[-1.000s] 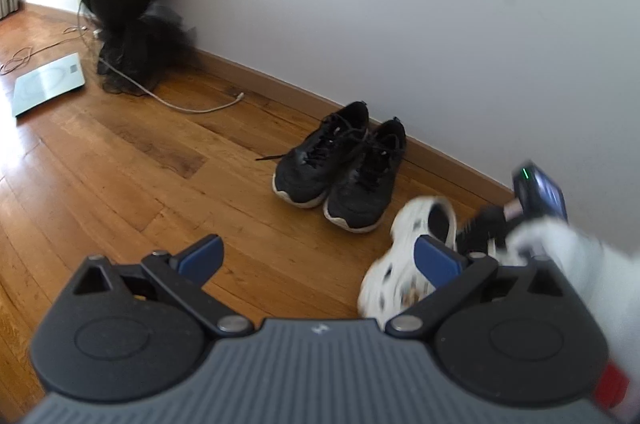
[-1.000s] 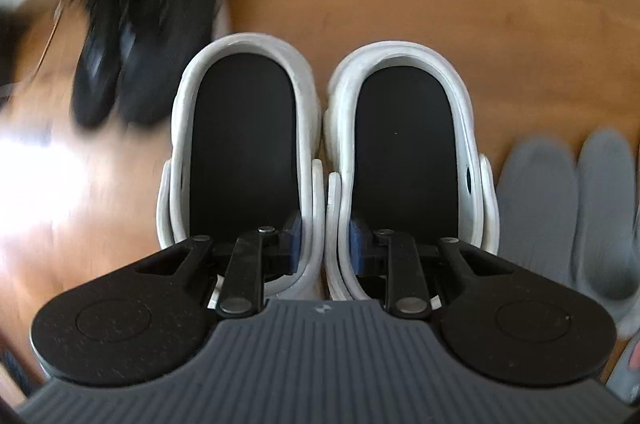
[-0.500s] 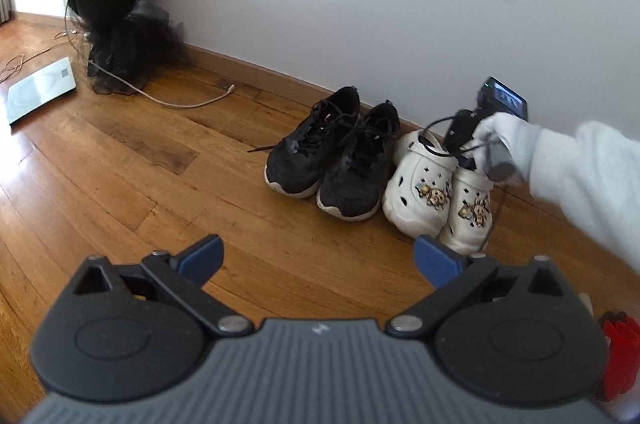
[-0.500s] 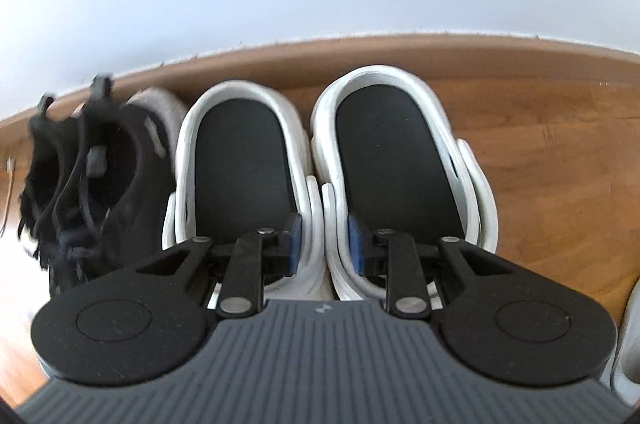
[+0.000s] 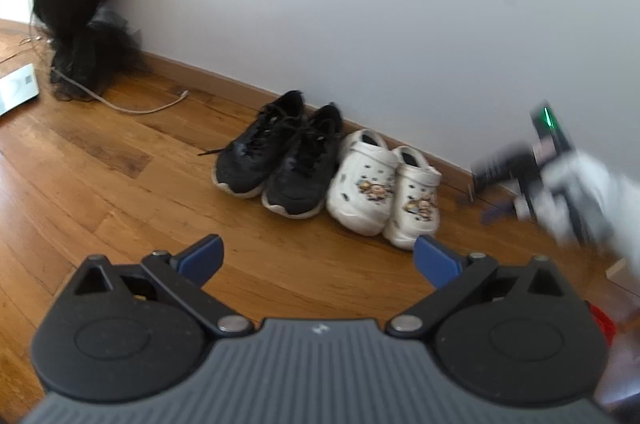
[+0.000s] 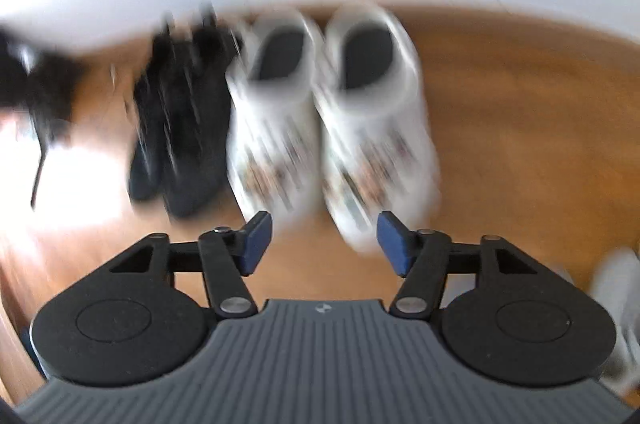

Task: Organize scattered shoes
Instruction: 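Grasp both white clogs with the right gripper and place them beside the sneakers, then grasp both grey NiCi slides with the right gripper and place them beside the clogs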

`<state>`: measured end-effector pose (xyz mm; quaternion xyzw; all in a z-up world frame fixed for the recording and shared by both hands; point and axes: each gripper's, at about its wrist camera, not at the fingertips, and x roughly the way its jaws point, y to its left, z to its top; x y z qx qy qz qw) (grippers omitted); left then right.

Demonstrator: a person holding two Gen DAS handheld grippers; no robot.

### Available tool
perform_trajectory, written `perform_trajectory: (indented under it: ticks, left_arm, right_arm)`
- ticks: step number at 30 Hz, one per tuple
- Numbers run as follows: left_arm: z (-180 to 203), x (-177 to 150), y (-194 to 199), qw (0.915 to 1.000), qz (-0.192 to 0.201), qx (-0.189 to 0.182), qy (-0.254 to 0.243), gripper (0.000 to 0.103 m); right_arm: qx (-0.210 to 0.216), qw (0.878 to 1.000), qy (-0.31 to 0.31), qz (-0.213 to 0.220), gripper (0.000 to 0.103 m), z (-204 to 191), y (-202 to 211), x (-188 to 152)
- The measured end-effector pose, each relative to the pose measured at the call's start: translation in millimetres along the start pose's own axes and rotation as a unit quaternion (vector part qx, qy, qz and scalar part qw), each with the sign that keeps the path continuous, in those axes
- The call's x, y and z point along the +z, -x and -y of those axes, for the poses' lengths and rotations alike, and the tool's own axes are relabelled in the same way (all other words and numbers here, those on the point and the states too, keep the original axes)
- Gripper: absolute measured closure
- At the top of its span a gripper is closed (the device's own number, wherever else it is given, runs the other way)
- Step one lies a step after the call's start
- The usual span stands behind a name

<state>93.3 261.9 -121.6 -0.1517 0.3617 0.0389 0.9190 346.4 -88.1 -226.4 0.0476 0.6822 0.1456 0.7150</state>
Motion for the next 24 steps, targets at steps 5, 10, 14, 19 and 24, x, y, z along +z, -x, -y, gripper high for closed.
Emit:
perform_trajectory:
  ticks: [5, 10, 14, 19, 24]
  left_arm:
    - [19, -10, 3, 0.9998, -0.009, -0.014, -0.005, 0.0]
    - [27, -15, 1, 0.9996, -0.026, -0.009, -0.009, 0.0]
    - [20, -16, 1, 0.9995, -0.03, -0.005, 0.002, 0.0]
    - [12, -13, -10, 0.9987, -0.044, 0.007, 0.023, 0.0]
    - [8, -13, -19, 0.9974, -0.061, 0.01, 0.038, 0.0]
  right_arm:
    - [-0.054, 0.996, -0.037, -0.055, 0.041, 70, -33, -86]
    - [-0.068, 0.994, -0.044, -0.07, 0.043, 79, -56, -101]
    - [-0.079, 0.992, -0.049, -0.082, 0.043, 85, -74, -112]
    - [-0.093, 0.989, -0.055, -0.096, 0.052, 93, -97, -126]
    - [-0.117, 0.986, -0.056, -0.102, 0.088, 92, -105, -122]
